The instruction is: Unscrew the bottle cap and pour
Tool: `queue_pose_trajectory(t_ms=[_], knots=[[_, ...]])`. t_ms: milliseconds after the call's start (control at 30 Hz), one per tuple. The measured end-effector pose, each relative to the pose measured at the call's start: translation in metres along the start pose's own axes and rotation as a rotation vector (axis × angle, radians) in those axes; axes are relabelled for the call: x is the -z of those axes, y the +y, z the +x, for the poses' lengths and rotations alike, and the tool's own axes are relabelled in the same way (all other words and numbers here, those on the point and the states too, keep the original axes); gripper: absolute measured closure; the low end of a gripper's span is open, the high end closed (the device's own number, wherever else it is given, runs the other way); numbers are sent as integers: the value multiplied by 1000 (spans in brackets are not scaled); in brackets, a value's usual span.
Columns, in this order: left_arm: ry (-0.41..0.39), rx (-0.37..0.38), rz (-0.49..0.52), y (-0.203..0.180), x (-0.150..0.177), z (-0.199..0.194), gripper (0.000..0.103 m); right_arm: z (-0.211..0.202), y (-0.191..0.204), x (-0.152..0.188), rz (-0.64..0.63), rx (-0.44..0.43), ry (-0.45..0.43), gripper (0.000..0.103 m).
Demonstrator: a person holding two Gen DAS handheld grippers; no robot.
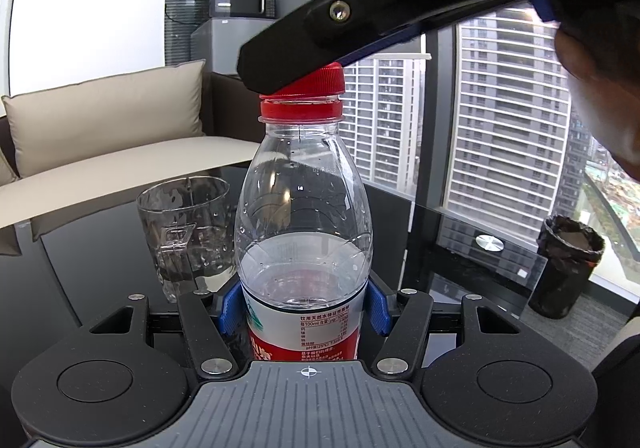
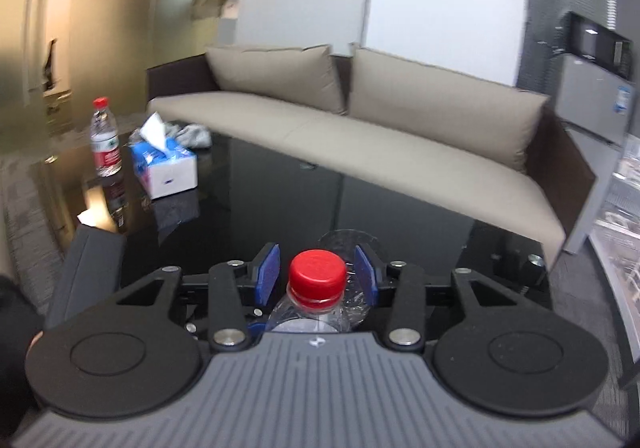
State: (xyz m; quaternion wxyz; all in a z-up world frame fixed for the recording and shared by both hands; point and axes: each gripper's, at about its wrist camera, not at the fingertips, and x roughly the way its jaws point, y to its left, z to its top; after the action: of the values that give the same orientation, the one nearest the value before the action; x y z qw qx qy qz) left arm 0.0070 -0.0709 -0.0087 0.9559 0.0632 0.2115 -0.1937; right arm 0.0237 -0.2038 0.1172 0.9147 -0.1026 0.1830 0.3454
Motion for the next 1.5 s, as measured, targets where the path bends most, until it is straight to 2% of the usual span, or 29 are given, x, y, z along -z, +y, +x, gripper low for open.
queue_pose_trajectory(t_ms=[67, 167, 367, 533, 733, 800, 833, 967, 1100, 1300, 1500], knots=[[0, 0, -1, 0, 0, 0, 47, 0, 5, 2, 17, 27, -10, 59], [0, 0, -1, 0, 0, 0, 47, 3, 7, 2, 33, 55, -12, 70], [1, -1, 1, 1, -1, 0, 47, 4, 1, 1, 0, 36, -10, 71], [2, 1, -2, 1, -1, 0, 46, 2, -14, 0, -68, -50, -8, 71], [0, 2, 5, 1, 0, 1, 47, 4, -42, -10, -140, -223, 37, 70], [0, 1, 7, 1, -1, 1, 47, 4, -45, -13, -143, -236, 49, 70], [0, 0, 7, 1, -1, 0, 47, 2, -43, -14, -141, -229, 45, 69], [1, 2, 1, 3, -1, -1, 47, -9, -34, -11, -107, -171, -2, 54], [1, 0, 0, 3, -1, -3, 47, -11, -20, -3, -90, -91, -2, 54], [1, 1, -1, 4, -1, -2, 47, -9, -22, 4, -71, -44, 5, 54], [2, -1, 4, -13, -2, 4, 47, -12, -28, 8, -57, -55, 1, 53]])
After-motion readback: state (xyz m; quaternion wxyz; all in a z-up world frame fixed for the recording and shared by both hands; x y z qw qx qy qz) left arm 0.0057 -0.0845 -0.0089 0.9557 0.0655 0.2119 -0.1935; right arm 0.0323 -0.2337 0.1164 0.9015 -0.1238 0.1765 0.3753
